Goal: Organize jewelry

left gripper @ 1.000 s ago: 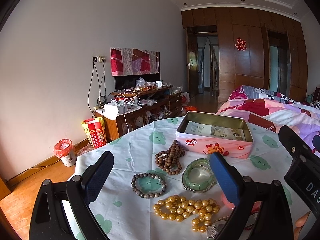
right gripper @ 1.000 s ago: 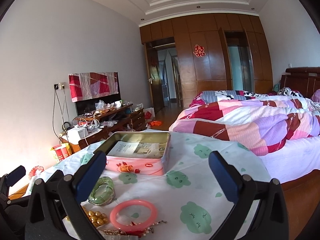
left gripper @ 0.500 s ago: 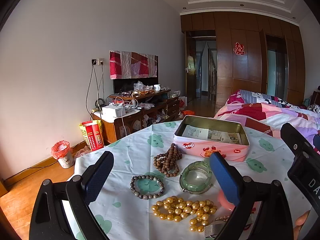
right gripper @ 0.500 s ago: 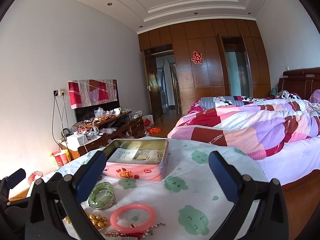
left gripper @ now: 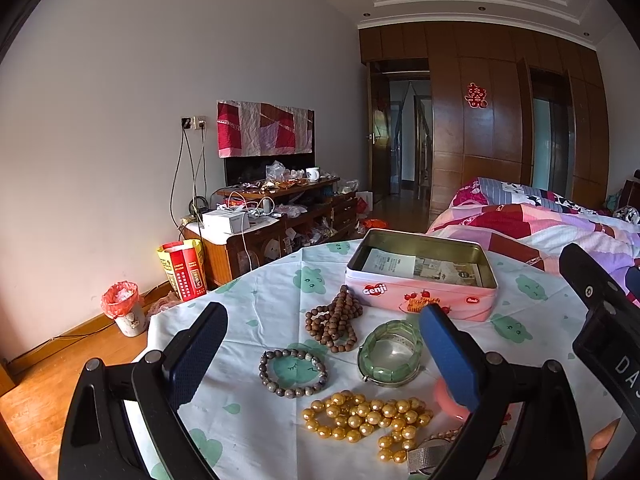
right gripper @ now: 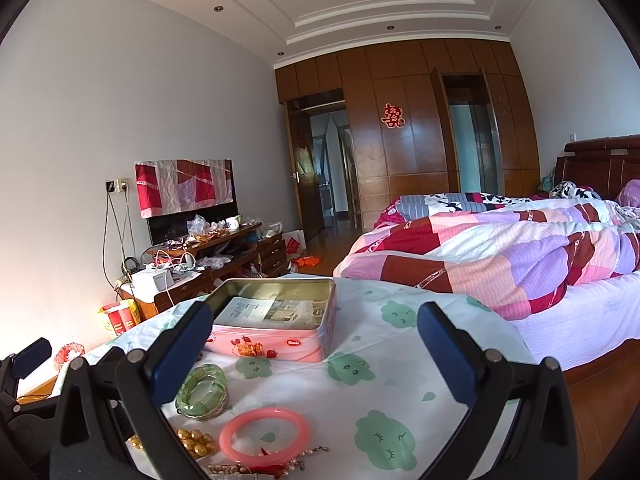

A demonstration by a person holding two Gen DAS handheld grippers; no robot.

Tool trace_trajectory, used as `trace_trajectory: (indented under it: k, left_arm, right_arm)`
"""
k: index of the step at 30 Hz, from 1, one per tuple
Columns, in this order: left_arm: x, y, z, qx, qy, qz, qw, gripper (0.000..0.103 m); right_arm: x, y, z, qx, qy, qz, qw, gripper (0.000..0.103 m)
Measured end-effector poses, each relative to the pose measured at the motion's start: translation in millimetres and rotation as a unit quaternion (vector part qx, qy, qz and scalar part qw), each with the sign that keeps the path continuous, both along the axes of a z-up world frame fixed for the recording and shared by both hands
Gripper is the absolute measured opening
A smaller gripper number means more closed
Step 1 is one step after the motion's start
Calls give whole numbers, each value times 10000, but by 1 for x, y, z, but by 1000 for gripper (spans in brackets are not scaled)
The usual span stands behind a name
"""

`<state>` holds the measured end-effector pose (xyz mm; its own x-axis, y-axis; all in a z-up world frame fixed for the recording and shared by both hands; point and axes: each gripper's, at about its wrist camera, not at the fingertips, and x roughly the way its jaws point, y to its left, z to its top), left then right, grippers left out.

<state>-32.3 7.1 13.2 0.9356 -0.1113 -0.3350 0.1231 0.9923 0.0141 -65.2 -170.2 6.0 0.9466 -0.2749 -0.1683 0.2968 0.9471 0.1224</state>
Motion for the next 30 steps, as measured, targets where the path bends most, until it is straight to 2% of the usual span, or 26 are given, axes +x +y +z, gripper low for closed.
trace_trajectory:
  k: [25,30]
  left_arm:
    - [1,1,-1,-2,32,7,10000,97]
    - [5,2,-3,-37,116,-2,9999,97]
  right_arm:
    - [0,-1,0,19,39,-2,10000,103]
    - [1,-9,-2,184,132,-15,9997,103]
